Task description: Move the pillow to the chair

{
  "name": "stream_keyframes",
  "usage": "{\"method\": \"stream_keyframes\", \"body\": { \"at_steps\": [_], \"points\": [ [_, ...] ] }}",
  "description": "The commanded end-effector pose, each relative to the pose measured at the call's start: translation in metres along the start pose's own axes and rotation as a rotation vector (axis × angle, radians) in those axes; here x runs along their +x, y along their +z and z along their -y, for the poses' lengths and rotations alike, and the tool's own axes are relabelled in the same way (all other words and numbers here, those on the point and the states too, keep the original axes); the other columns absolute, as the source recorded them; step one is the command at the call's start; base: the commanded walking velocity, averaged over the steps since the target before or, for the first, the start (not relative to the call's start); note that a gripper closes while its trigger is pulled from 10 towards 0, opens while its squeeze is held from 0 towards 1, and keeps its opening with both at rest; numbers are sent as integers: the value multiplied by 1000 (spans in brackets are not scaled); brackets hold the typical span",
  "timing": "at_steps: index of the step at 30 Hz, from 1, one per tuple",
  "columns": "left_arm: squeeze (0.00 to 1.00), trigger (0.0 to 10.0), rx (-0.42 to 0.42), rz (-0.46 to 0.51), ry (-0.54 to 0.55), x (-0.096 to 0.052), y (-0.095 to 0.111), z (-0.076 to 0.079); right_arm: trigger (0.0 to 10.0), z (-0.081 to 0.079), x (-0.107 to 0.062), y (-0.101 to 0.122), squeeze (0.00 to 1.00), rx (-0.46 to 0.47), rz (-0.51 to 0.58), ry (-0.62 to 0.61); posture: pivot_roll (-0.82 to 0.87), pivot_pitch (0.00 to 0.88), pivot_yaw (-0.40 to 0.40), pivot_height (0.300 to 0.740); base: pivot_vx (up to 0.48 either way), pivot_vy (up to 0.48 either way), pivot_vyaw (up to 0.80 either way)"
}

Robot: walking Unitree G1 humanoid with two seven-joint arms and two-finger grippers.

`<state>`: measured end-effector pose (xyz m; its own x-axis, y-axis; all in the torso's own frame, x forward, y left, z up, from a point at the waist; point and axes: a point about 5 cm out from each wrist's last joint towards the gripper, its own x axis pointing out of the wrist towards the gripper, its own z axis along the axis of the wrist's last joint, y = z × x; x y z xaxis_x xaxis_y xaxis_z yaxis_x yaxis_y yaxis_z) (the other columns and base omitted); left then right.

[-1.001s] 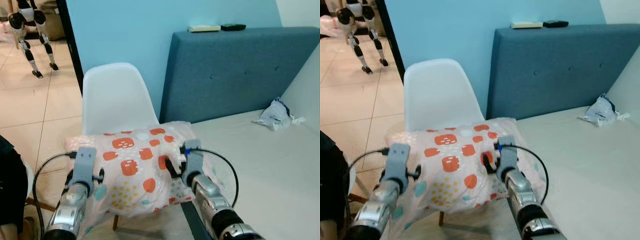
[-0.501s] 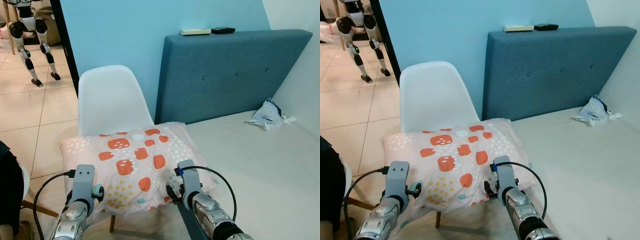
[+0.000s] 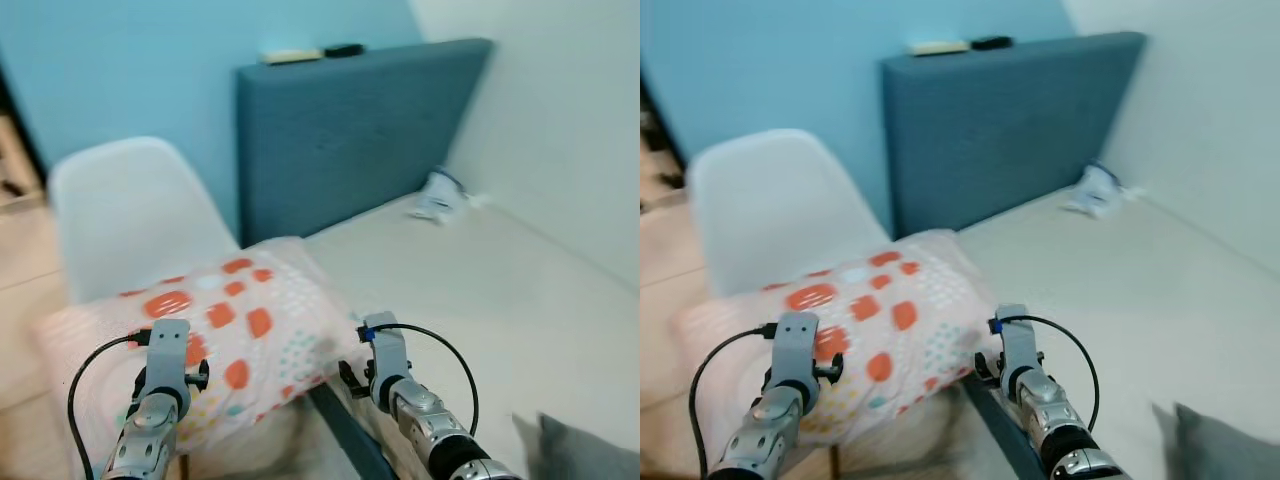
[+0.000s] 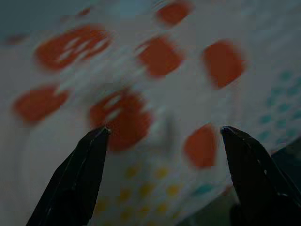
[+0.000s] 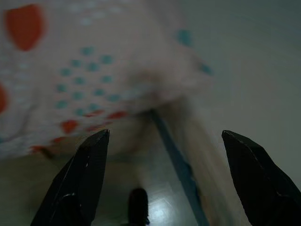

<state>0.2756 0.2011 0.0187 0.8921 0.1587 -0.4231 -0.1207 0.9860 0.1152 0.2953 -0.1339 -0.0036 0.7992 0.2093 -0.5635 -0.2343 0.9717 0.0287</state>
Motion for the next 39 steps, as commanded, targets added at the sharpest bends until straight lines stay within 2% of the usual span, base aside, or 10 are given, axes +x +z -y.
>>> {"method": "stream_keyframes", "body": {
  "at_steps": [1, 7, 19, 39],
  "points": [
    [0, 10000, -8, 0, -8, -1, 0, 3, 10000, 0, 0, 0, 0, 7, -8, -1, 1, 42, -78, 740, 0, 0, -800],
    [0, 10000, -9, 12, -27, 0, 3, 7, 10000, 1, 1, 3, 0, 45, -7, -9, -4, 39, -78, 740, 0, 0, -800],
    [0, 10000, -24, 13, -48, -1, 3, 8, 10000, 3, 0, 1, 0, 49, -17, -19, -6, 30, -80, 740, 0, 0, -800],
    [0, 10000, -33, 14, -117, 0, 5, 21, 10000, 18, -2, 4, 0, 81, -19, -73, -18, 26, -85, 740, 0, 0, -800]
  ]
}}
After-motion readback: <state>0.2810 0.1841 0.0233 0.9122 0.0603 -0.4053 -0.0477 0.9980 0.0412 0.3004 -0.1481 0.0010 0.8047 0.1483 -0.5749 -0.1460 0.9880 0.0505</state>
